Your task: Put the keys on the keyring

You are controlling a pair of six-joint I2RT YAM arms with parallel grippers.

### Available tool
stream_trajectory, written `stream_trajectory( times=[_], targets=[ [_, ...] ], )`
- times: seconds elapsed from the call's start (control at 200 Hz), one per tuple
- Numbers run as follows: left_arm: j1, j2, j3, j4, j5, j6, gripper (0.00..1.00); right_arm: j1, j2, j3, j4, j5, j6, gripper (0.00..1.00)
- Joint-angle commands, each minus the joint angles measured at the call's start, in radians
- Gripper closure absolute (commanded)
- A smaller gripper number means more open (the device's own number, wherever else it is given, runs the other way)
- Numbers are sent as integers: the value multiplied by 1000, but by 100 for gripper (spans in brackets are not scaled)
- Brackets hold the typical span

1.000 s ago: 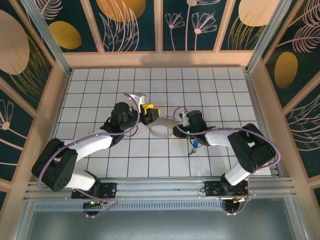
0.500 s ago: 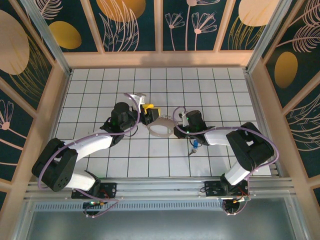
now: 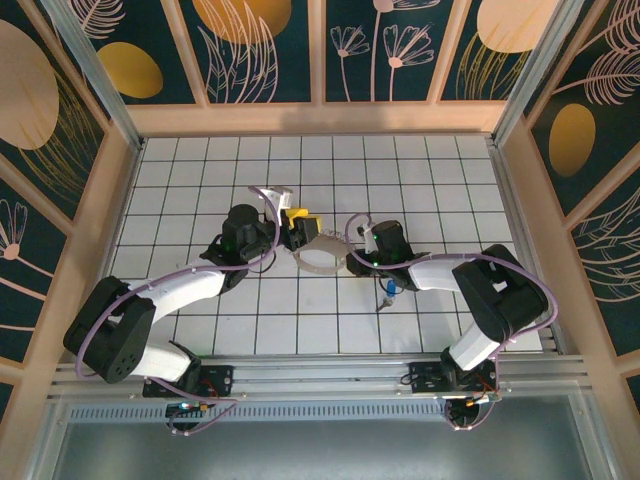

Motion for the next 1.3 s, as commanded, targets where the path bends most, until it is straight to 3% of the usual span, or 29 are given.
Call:
stream_trajectory(
  times=[0.0,0.481,0.796,1.296],
  targets=[
    [7,10,16,45,18,-12,44,2,-13,37,21,-17,-13,78],
    [8,8,17,46,22,-12,44,54,23,87,-47,47,-74,76],
    [8,8,18,49,28,-11,43,85,9,88,-90,107,-100,68],
    [7,-1,21,38,27,-7,43,102,-13,93,-140,151,-109,71]
  ],
)
